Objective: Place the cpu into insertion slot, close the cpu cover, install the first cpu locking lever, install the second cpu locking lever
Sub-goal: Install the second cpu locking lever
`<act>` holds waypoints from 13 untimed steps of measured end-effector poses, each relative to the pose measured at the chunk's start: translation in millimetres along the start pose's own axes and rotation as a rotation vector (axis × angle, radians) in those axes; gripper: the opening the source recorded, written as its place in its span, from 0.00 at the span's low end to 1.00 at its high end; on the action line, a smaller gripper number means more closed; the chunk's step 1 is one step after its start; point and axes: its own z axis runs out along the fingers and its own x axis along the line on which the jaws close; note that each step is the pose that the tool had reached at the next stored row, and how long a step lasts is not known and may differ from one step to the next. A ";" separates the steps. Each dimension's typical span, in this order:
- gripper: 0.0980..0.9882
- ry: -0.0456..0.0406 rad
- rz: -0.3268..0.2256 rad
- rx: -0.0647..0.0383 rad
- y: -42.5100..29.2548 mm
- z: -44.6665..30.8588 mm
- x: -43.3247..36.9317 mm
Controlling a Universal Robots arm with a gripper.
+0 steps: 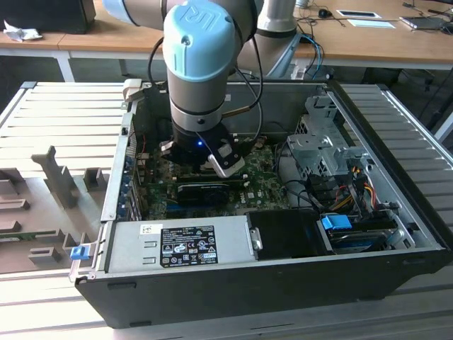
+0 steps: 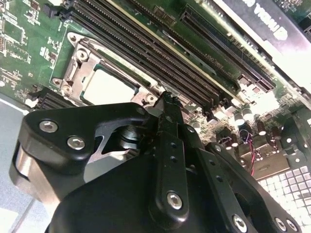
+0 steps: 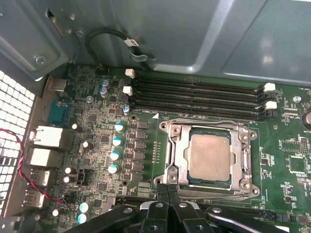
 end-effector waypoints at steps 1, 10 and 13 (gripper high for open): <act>0.01 -0.0001 0.000 -0.001 0.0 0.1 0.6; 0.01 -0.0065 0.003 -0.054 -5.1 3.4 5.8; 0.01 -0.0074 0.004 -0.059 -8.4 2.8 6.3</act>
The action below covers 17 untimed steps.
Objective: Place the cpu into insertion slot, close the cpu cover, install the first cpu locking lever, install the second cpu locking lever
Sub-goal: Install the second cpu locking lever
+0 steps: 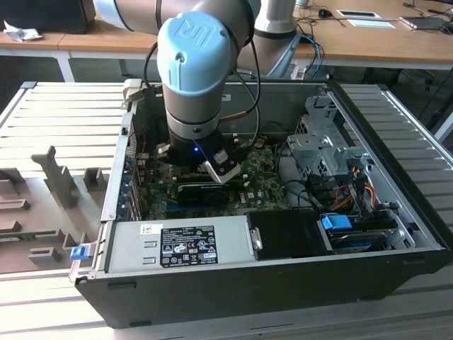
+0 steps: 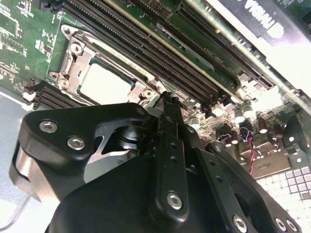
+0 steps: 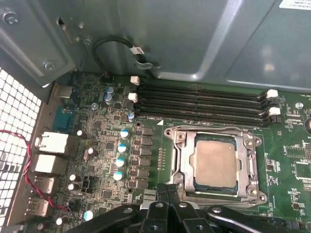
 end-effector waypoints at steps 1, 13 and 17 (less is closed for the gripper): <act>0.01 -0.0002 0.000 -0.002 -1.0 -0.3 0.7; 0.01 -0.0042 0.006 -0.020 -9.2 0.4 2.3; 0.01 -0.0044 0.006 -0.025 -12.0 8.2 2.5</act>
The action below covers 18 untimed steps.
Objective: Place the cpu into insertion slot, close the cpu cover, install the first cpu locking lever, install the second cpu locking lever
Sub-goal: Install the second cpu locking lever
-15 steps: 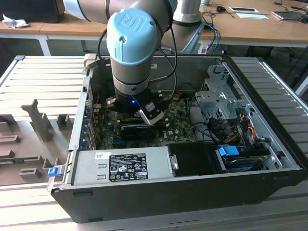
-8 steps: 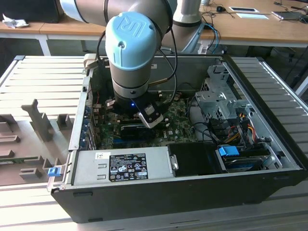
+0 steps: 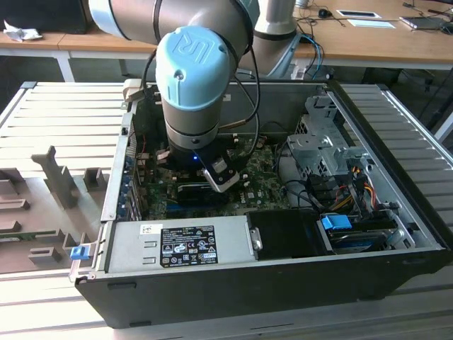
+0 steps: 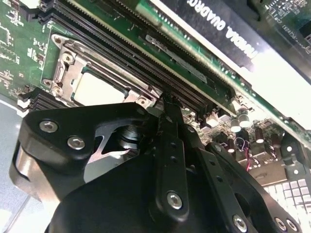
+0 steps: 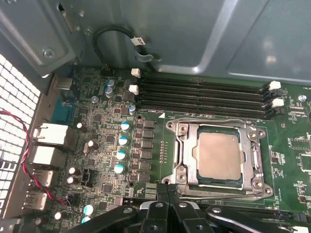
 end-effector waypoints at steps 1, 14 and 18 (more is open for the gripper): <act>0.01 -0.0002 0.000 -0.003 -0.6 1.4 0.1; 0.01 -0.0042 0.000 -0.048 -4.4 11.2 0.5; 0.01 -0.0044 0.000 -0.050 -4.2 11.7 0.4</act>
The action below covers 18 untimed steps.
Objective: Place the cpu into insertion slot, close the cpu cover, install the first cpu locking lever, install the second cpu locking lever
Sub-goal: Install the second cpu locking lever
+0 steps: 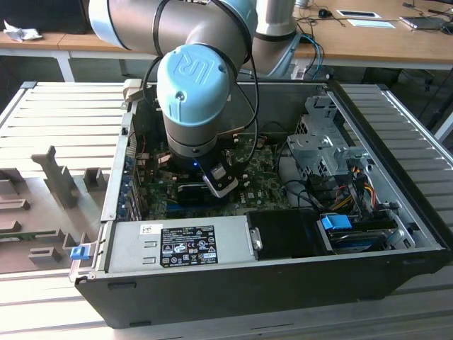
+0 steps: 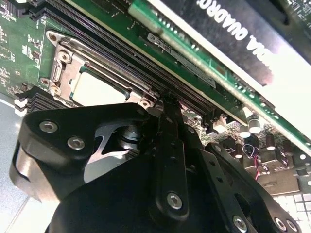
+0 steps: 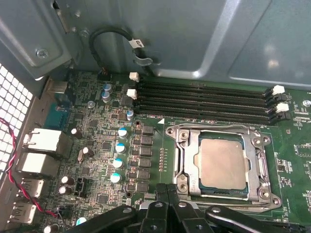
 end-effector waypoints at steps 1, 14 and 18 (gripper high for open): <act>0.01 -0.0003 0.000 -0.001 0.4 0.4 -0.1; 0.01 0.0023 0.000 0.026 2.6 -0.3 0.2; 0.01 0.0023 0.000 0.027 4.9 -5.8 0.1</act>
